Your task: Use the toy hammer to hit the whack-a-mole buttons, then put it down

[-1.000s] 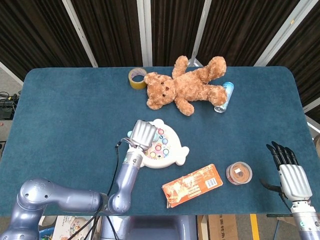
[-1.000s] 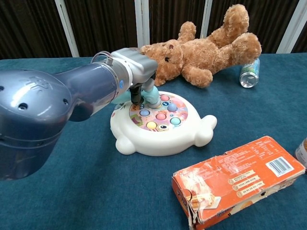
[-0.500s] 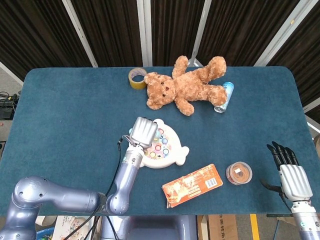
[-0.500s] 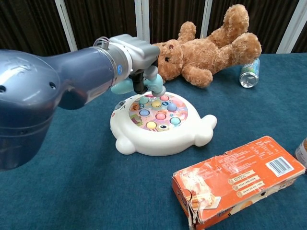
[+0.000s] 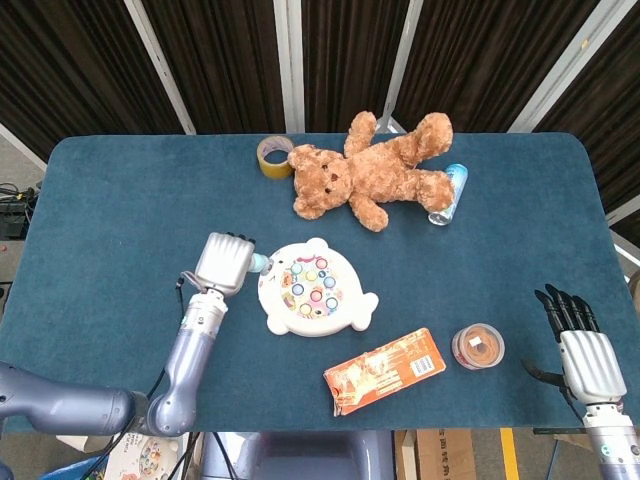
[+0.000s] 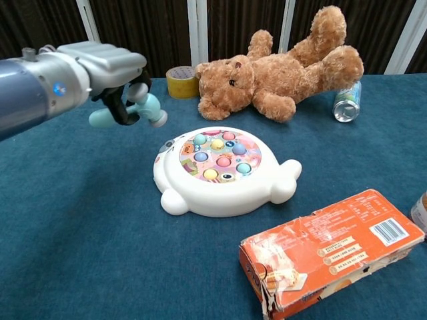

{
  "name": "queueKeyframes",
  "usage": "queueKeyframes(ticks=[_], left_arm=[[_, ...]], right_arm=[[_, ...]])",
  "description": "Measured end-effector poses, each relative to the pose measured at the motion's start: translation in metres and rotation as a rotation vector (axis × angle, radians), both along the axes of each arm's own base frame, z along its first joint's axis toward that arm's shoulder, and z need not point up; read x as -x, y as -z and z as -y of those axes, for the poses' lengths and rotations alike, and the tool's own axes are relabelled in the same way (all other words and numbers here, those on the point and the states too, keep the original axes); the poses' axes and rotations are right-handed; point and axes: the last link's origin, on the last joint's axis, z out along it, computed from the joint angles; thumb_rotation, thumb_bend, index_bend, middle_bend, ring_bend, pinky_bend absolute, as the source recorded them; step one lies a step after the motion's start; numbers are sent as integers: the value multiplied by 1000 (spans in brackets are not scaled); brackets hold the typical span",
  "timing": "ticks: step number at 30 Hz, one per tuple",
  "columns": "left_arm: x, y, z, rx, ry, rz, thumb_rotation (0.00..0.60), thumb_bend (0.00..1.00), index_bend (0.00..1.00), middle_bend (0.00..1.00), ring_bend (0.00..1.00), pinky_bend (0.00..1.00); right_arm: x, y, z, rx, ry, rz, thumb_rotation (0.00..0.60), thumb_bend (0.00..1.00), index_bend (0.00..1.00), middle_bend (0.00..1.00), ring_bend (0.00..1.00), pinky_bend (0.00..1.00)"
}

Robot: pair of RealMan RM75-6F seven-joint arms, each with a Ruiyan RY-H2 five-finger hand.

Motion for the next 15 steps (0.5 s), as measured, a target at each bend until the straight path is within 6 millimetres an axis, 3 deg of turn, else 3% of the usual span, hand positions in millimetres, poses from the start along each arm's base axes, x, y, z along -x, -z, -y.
queueKeyframes(ticks=[8,15], left_arm=[[64,-4,17,41,-53,14,600,551,678,544,474,633],[91,4,21,75,-67,8,600,550,658,543,474,633]], right_arm=[[1,1,0,-1,1,-8,600,193,0,0,0,0],[1,2,0,-3,1,-9,600,194,0,0,0,0]])
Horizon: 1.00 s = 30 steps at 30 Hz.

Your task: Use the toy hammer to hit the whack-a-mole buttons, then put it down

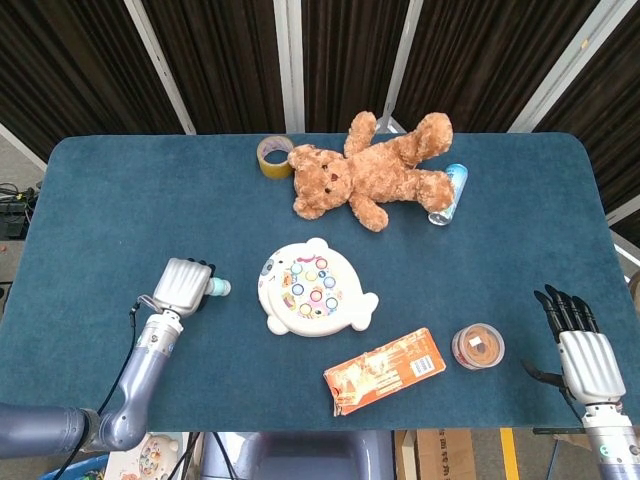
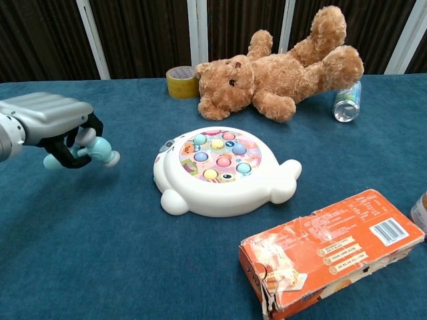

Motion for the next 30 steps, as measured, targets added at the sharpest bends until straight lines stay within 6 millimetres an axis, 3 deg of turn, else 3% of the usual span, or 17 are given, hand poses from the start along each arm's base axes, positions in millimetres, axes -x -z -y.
queueKeyframes(ticks=[14,19,25,30], left_arm=[[6,25,5,29,5,11,600,499,614,521,461,632],[9,28,6,28,0,-8,600,358,567,482,428,615],[11,27,6,25,2,-28,600,183,444,369,347,515],[10,24,6,1,11,-30,600,156,374,318,317,486]], right_arm=[[1,-1,0,-2,-3,1,600,193,0,0,0,0],[1,-1,-1,-2,-2,3,600,193,0,0,0,0],[2,-1,-1,-3,-3,4,600,194,0,0,0,0],[2,-1,-1,-2,-2,4,600,193,0,0,0,0]])
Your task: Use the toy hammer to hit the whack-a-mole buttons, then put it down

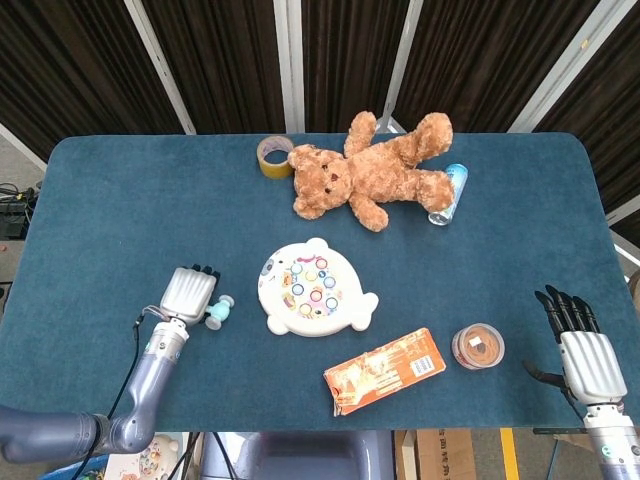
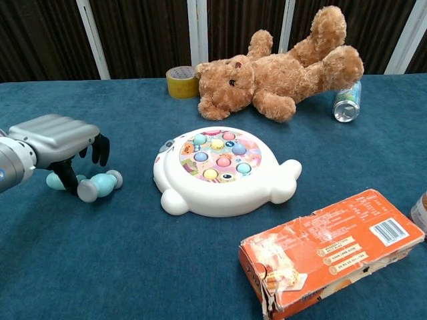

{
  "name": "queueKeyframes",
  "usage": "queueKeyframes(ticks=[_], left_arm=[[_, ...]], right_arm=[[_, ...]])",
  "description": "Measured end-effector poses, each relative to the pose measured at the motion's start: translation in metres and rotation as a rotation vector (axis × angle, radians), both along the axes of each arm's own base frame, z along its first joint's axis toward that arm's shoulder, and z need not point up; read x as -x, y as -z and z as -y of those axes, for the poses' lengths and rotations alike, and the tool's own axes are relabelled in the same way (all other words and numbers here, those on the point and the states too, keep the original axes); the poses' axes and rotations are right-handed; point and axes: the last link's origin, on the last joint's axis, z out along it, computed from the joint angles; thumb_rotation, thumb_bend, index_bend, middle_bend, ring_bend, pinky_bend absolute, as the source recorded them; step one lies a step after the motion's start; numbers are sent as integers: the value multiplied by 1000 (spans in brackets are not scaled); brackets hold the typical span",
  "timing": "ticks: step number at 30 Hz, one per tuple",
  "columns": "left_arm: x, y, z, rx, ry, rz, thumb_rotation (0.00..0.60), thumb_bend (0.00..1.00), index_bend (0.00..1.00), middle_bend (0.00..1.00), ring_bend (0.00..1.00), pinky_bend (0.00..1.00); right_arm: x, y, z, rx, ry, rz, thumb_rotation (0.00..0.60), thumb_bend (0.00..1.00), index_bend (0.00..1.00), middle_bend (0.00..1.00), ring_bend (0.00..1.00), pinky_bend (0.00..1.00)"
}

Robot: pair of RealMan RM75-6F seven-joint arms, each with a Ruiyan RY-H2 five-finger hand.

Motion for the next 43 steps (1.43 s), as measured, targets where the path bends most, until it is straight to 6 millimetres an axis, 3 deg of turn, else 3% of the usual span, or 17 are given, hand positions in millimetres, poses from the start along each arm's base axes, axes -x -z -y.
queueKeyframes(ticks=[16,19,24,27,31,43], left_arm=[[-12,-12,-5,-68,37,62,600,156,340,308,306,477],[-15,-16,-4,-73,42,78,600,149,275,250,250,410],[-16,-33,6,-102,50,135,600,82,82,32,58,198],[-9,-50,17,-129,57,162,600,45,9,0,1,100],[8,-75,38,-168,73,185,600,23,0,0,0,41],[95,-136,143,-266,56,257,600,22,0,0,0,0]], right_arm=[[0,0,-1,-4,1,1,600,193,0,0,0,0],[0,0,-1,-2,2,2,600,193,0,0,0,0],[1,-1,0,-2,-1,0,600,193,0,0,0,0],[1,-2,0,-1,-9,-8,600,193,0,0,0,0],[0,-1,0,-1,-24,-27,600,193,0,0,0,0],[-4,3,-2,22,-90,-100,600,193,0,0,0,0]])
